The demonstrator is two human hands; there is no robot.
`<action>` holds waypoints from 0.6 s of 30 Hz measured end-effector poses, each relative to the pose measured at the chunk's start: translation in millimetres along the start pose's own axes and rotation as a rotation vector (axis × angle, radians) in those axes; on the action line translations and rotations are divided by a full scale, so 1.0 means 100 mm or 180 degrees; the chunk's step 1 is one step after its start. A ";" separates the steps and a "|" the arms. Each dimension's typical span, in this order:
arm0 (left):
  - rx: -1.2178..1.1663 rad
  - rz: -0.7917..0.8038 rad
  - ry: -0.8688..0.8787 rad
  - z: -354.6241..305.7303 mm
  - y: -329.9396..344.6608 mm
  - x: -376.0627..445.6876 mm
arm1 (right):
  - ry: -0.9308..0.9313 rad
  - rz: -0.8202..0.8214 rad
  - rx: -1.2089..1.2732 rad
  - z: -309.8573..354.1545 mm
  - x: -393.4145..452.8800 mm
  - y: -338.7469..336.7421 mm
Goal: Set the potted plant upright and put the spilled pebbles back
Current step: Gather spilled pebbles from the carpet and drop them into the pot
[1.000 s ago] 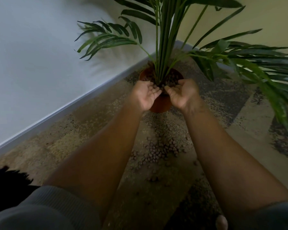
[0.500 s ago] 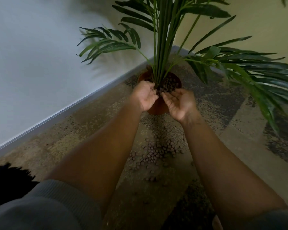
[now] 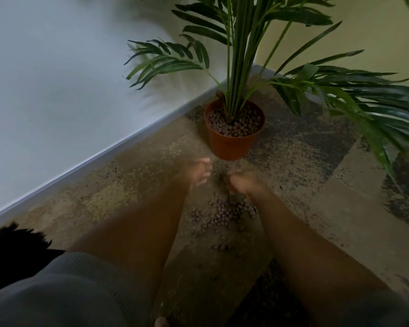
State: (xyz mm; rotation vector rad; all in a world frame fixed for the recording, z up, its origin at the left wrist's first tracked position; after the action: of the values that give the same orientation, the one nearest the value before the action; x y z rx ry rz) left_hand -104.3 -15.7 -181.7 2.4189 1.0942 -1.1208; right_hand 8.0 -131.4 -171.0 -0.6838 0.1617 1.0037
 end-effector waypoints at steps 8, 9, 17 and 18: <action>0.1774 0.0027 -0.0678 0.95 -0.20 0.07 | -0.0599 0.1118 -0.2511 -0.35 -0.15 0.69; 0.2145 0.0056 -0.0618 0.98 -0.19 0.05 | -0.0685 0.1141 -0.2596 -0.39 -0.17 0.75; 0.3567 -0.0012 0.0112 1.09 -0.08 -0.05 | -0.1782 0.1103 -0.2742 -0.32 -0.37 1.03; 0.3615 -0.0072 0.0176 1.09 -0.09 -0.05 | -0.1779 0.1114 -0.2774 -0.32 -0.39 1.04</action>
State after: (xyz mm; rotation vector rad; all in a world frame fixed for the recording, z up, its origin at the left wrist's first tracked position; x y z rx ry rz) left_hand -172.4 -67.2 -250.8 3.2066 0.5042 -2.0924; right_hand -92.7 -142.2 -226.5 -1.1458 -0.7094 1.5796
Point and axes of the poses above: each hand's wrist, its own x-axis towards the middle knuckle, its own y-axis out of the palm, z = x × y, the point moved 8 cm from there along x, towards the middle knuckle, and after that the axes turned 11 degrees about -y, right-handed, at the moved point
